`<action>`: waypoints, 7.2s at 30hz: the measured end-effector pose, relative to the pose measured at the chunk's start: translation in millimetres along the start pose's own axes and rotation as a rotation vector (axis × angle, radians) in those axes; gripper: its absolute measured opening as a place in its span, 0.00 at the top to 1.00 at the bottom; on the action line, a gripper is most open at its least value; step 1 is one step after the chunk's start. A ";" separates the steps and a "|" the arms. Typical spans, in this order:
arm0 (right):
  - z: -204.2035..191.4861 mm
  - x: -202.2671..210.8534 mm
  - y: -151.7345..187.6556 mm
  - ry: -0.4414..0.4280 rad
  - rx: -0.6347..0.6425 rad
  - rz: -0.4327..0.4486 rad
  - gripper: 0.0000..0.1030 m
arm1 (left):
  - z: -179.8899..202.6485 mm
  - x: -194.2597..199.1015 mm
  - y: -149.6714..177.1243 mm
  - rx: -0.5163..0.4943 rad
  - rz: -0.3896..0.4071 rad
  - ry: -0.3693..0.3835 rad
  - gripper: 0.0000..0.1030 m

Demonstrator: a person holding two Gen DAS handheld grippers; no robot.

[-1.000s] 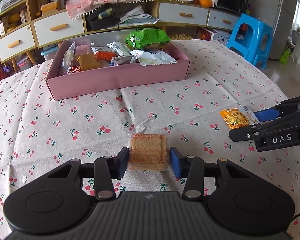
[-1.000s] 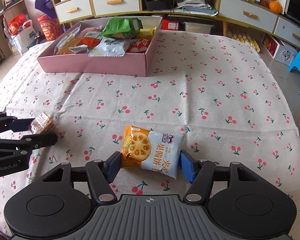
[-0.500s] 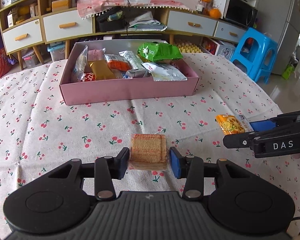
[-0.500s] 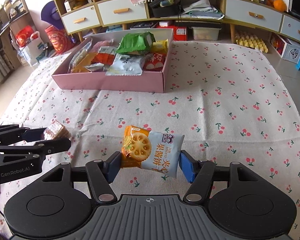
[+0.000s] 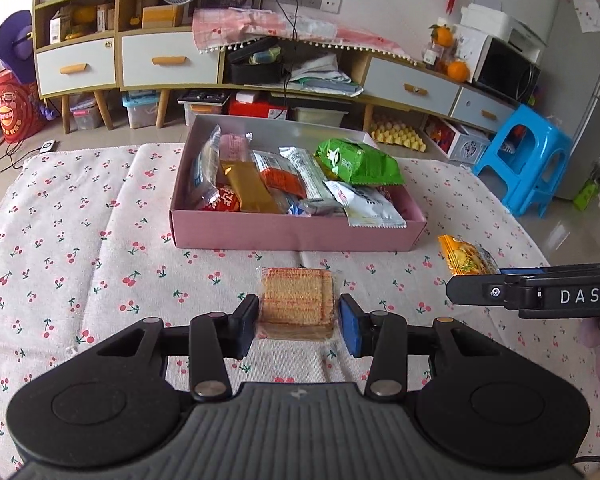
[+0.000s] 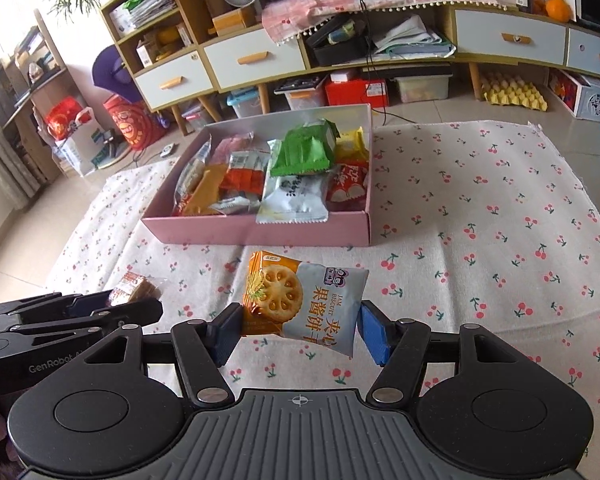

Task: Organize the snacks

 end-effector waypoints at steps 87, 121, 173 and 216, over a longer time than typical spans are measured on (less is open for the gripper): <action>-8.1 -1.7 -67.8 -0.003 -0.136 0.051 0.10 | -19.4 -1.4 -44.6 0.140 0.015 -0.168 0.01; -36.5 9.9 22.0 0.229 -0.008 -0.001 0.05 | 2.7 34.1 13.6 0.101 -0.059 -0.289 0.01; -38.9 9.9 24.2 0.218 -0.006 -0.003 0.05 | 5.7 35.2 17.0 0.098 -0.077 -0.278 0.01; -38.6 8.1 25.2 0.216 -0.006 -0.009 0.05 | 6.1 35.2 17.1 0.097 -0.077 -0.278 0.01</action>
Point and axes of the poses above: each gripper's, at about its wrist camera, not at the fingertips, and x roughly against the way its jaws point, z to its right, y to its underside, the point moved 2 cm from there along -x, roughly the way its jaws point, and after that the axes turned 9 degrees about -z, right-handed, at the moved point
